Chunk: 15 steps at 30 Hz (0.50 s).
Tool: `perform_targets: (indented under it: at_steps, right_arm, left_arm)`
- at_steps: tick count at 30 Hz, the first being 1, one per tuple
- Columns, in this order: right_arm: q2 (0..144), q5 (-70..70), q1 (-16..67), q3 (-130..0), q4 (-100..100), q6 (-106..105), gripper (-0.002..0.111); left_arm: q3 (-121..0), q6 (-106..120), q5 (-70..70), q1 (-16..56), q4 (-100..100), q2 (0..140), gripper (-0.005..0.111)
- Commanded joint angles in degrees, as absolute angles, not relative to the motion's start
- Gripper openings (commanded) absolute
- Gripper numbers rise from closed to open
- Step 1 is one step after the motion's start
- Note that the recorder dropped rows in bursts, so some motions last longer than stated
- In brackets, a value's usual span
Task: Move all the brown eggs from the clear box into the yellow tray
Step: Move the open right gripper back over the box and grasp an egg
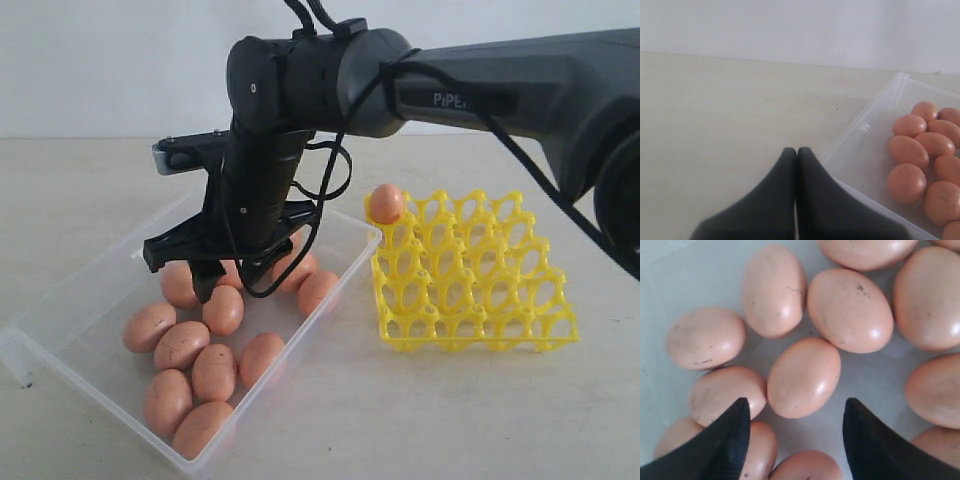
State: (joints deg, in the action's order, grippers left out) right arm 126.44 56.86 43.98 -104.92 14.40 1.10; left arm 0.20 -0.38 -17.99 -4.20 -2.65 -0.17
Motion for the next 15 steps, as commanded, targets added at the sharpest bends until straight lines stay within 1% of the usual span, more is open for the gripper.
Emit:
perform_targets:
  at_steps: [1, 5, 10, 15]
  right_arm:
    - [127.86, 56.21, 43.91, -105.21, 11.01, 3.63, 0.054]
    - [128.96, 55.03, 43.91, -105.21, 11.59, 4.6, 0.054]
    - [131.39, 51.31, 43.91, -105.21, 19.42, 4.77, 0.054]
    - [132.45, 49.09, 43.91, -105.21, 20.34, 6.17, 0.054]
  left_arm:
    - [0.0, -0.45, -17.55, -3.92, -2.99, 0.0, -0.004]
    - [0.0, -0.45, -17.55, -3.92, -2.99, 0.0, -0.004]
    - [0.0, -0.45, -17.55, -3.92, -2.99, 0.0, -0.004]
    - [0.0, -0.45, -17.55, -3.92, -2.99, 0.0, -0.004]
